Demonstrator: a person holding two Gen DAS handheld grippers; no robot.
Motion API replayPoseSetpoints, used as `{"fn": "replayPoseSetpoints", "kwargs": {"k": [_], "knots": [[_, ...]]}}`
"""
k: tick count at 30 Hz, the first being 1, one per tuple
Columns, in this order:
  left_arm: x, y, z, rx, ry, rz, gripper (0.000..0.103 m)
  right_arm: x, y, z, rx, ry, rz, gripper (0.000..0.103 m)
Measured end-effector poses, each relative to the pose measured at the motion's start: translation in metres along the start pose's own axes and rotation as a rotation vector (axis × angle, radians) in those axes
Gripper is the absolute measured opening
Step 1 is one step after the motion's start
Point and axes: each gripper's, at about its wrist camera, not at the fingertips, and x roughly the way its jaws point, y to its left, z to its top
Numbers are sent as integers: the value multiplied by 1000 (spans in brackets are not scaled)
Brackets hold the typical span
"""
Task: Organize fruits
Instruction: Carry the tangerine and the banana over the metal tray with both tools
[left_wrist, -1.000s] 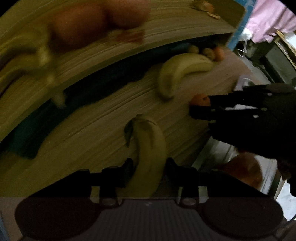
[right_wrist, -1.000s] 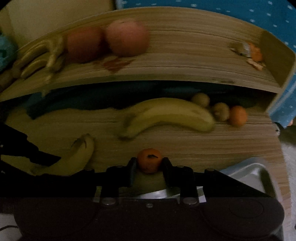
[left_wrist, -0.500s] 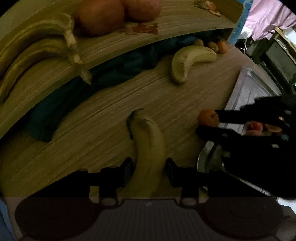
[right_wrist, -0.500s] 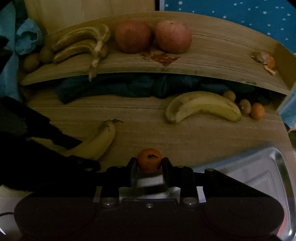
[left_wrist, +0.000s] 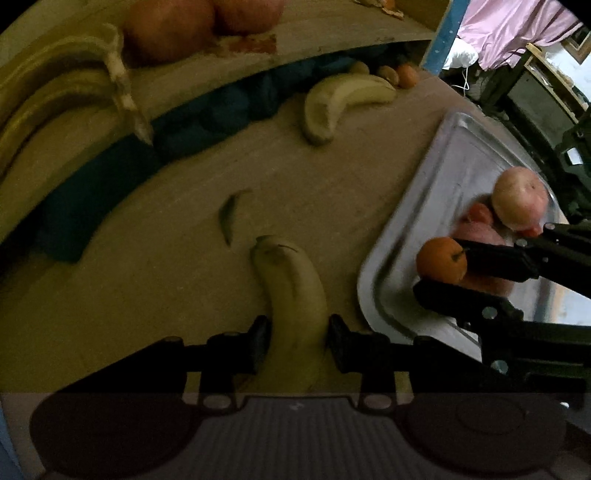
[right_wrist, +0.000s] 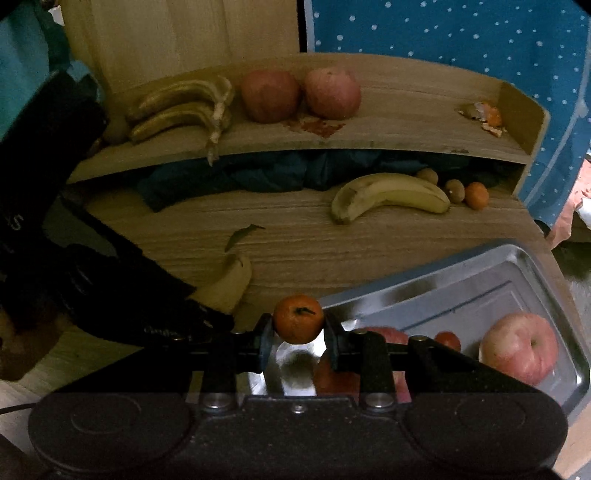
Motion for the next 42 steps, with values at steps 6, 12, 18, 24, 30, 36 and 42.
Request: {"fn": "replayPoseSetpoints", "kwargs": {"k": [6,12,18,24,30,36,42], "knots": [[-18,-7,-14,-9,-16,-25,38,-25,3,-17,56,-50,-19,31],[-31,-16,-10,-10,-48,-19,38,-46,-4,-30,128,-95,-60,31],[-39,-31,5,35,-84,-24,38,-63,-21,-43,202,-119,-116,31],[-37,-50,27,86,-106,-36,38,-68,-43,-62,281,-108,-171,31],[-28,-78,51,174,-111,-44,38,-68,-62,-77,334,-82,-194,31],[-13,-104,72,274,-97,-34,38,-60,-79,-85,362,-64,-193,31],[4,-129,91,351,-68,-30,38,-45,-97,-83,357,-45,-200,31]]}}
